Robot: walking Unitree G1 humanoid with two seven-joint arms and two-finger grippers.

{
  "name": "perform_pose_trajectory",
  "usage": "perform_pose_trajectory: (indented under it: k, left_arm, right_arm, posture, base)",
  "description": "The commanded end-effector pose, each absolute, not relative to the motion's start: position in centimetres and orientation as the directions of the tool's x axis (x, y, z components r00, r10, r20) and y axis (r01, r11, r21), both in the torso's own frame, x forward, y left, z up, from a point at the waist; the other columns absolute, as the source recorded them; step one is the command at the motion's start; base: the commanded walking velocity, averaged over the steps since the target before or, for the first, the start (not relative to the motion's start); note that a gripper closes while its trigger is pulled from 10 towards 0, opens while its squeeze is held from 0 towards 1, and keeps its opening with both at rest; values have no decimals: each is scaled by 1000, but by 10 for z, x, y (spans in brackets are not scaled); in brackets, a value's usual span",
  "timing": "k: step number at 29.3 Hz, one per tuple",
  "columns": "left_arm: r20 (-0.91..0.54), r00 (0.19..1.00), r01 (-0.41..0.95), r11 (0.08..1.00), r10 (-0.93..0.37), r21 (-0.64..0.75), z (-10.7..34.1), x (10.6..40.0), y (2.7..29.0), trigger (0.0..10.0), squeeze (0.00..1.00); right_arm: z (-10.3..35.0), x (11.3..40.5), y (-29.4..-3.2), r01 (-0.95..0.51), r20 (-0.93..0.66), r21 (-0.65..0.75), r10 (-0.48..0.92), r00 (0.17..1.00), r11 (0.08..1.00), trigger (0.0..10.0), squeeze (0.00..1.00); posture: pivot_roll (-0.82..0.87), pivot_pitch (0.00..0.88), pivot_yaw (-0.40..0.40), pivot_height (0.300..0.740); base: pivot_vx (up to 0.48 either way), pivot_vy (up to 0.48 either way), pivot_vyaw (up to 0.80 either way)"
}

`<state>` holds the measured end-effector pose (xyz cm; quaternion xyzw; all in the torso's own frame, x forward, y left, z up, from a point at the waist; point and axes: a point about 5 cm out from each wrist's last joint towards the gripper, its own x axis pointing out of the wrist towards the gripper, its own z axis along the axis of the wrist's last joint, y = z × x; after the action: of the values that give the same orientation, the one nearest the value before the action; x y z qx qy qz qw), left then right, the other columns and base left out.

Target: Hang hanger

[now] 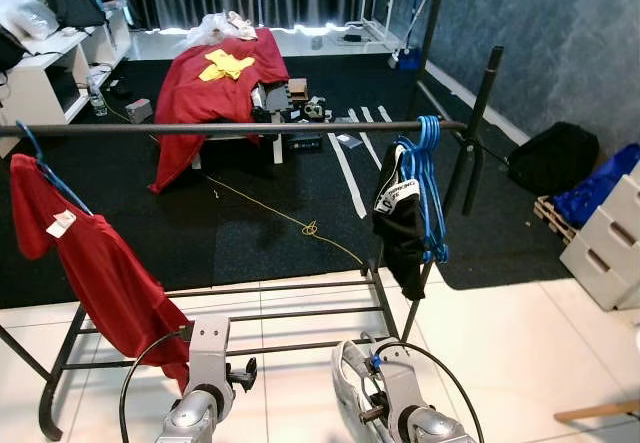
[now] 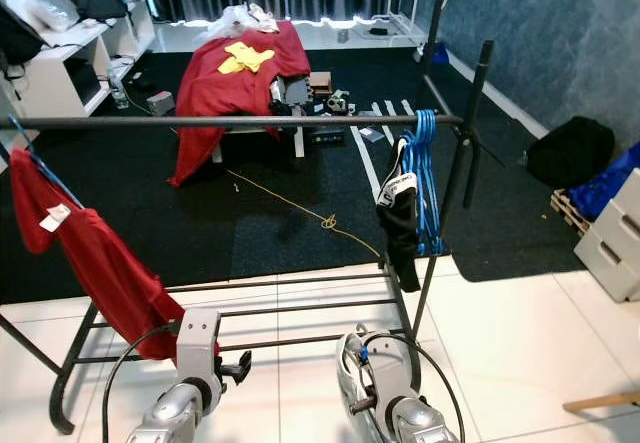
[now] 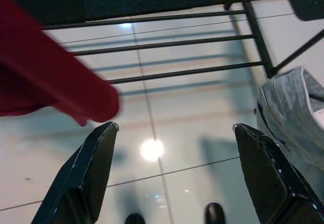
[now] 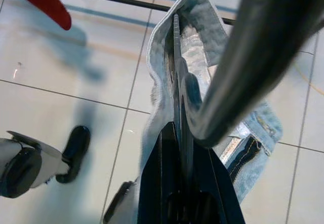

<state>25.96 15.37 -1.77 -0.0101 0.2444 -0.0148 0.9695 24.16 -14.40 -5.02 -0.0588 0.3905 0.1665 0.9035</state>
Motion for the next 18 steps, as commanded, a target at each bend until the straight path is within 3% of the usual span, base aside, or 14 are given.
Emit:
perform_pose_trajectory:
  k: [1, 4, 6, 7, 9, 13, 18]
  left_arm:
    - [-488, 873, 28, 1000, -23, 2, -21, 257, 159, 10000, 0]
    - [-475, 879, 47, 999, -39, 4, -19, 258, 158, 10000, 0]
    - [-440, 897, 74, 997, -54, 28, -14, 260, 157, 10000, 0]
    - [-440, 897, 74, 997, -54, 28, -14, 260, 157, 10000, 0]
    - [-411, 907, 116, 993, -90, 39, -10, 261, 152, 10000, 0]
    - [-359, 917, 195, 980, -172, 28, -3, 261, 141, 10000, 0]
    - [-252, 928, 290, 957, -276, 20, 17, 266, 131, 10000, 0]
  right_arm:
    - [-49, 243, -136, -353, -711, 36, 272, 648, 935, 10000, 0]
    - [-48, 245, -138, -334, -701, 22, 253, 667, 942, 10000, 0]
    - [-35, 259, -150, -228, -621, -41, 153, 768, 973, 10000, 0]
    - [-35, 259, -150, -228, -621, -41, 153, 768, 973, 10000, 0]
    - [-20, 273, -167, -76, -520, -84, 22, 854, 994, 10000, 0]
    - [0, 287, -188, 82, -393, -92, -112, 913, 992, 10000, 0]
    - [30, 306, -189, 59, -233, 0, -57, 971, 998, 10000, 0]
  posture:
    - [70, 0, -44, 740]
    - [67, 0, -39, 740]
    - [66, 0, -31, 740]
    - [66, 0, -31, 740]
    - [68, 0, -26, 740]
    - [66, 0, -22, 740]
    - [70, 2, -18, 740]
  base:
    - [0, 0, 0]
    - [0, 0, 0]
    - [0, 0, 0]
    - [0, 0, 0]
    - [0, 0, 0]
    - [0, 0, 0]
    - [0, 0, 0]
